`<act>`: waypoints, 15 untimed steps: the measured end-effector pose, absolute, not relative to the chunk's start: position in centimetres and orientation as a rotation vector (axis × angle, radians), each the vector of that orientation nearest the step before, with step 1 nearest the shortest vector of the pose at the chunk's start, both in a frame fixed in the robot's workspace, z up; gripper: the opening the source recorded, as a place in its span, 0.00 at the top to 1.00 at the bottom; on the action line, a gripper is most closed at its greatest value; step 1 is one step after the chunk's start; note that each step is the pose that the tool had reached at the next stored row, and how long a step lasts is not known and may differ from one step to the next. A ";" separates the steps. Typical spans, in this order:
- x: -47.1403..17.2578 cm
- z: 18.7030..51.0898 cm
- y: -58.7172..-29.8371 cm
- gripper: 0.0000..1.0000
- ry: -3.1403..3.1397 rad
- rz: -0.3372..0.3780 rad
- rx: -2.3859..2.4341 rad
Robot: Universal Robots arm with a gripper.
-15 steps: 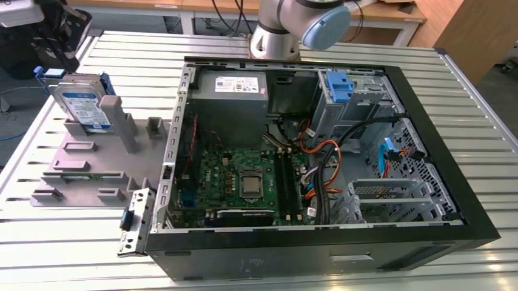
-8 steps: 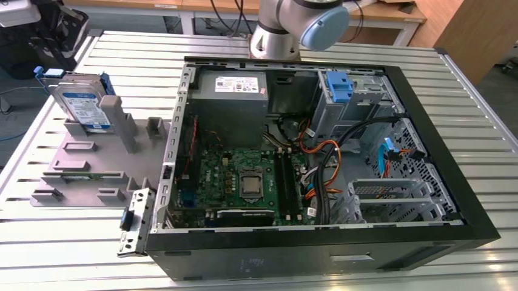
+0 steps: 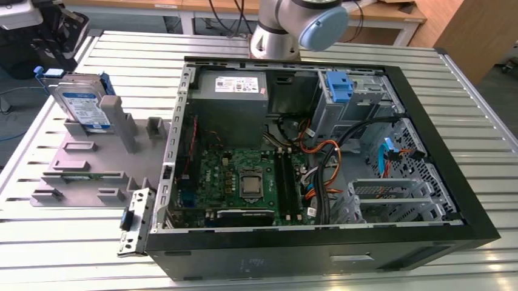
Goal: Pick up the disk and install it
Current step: 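Reach for the disk, then pick up the disk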
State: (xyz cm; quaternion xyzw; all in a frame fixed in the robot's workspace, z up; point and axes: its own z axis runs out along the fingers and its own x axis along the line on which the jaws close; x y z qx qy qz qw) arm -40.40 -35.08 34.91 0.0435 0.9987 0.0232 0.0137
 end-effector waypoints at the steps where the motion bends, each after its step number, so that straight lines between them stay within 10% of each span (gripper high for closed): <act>1: -40.5 34.8 -34.9 0.89 3.110 0.072 0.136; 15: -41.2 34.3 -34.6 0.89 3.110 0.072 0.136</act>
